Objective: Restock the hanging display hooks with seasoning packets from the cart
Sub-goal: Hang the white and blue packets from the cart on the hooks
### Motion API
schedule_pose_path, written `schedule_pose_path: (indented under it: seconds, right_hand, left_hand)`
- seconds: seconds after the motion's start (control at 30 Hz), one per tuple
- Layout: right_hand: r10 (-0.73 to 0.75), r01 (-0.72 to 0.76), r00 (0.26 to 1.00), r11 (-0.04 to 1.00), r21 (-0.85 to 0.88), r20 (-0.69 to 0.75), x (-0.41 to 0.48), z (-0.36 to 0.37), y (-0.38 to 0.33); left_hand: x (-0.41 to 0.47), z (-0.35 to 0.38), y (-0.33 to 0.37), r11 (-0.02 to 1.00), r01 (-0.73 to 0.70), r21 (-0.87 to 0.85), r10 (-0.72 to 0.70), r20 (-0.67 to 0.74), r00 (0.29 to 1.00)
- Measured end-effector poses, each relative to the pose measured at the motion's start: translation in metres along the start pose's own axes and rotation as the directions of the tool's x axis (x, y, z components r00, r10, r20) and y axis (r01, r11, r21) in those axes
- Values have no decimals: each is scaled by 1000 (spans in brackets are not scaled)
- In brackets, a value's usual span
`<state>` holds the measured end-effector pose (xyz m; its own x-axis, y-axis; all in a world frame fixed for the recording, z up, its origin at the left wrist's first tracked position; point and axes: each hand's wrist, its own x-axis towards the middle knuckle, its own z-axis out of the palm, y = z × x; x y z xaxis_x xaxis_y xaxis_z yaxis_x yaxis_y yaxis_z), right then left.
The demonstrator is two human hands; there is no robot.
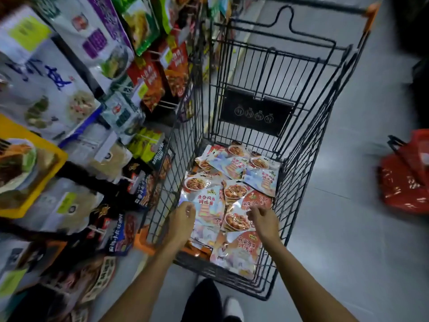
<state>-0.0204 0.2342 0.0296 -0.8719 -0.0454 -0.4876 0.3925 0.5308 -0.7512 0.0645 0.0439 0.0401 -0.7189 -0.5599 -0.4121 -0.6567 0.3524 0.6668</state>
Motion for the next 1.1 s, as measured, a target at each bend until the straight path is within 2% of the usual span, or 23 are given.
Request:
schedule_pose_path:
  seconds: [0.1, 0.23, 0.43, 0.57, 0.83, 0.93, 1.1]
  right_hand:
    - [71, -72, 997, 997, -31, -14, 39, 19, 10]
    - [116, -119, 993, 988, -102, -36, 85, 38, 22]
    - [100, -133, 973, 980, -150, -210, 159, 41, 36]
    - [129, -193, 946, 961, -199, -296, 210, 39, 46]
    - [317, -374, 896, 916, -145, -310, 275, 40, 68]
    - [357, -440, 883, 857, -270, -305, 285, 43, 71]
    - [425, -487, 870, 824, -290, -251, 289, 42, 62]
  left_hand:
    - [47, 19, -12, 997, 54, 48, -55, 33, 998]
    - [97, 37, -28, 980, 93, 177, -96, 9, 995]
    - [132, 69, -47, 943, 94, 320, -93, -18, 996]
    - [140, 85, -64, 910, 63, 410, -85, 36, 996]
    - [159, 101, -64, 919, 85, 385, -65, -65, 996]
    - [169, 103, -56, 926, 72, 370, -46, -78, 996]
    - [176, 103, -42, 939, 67, 338, -16, -152, 988]
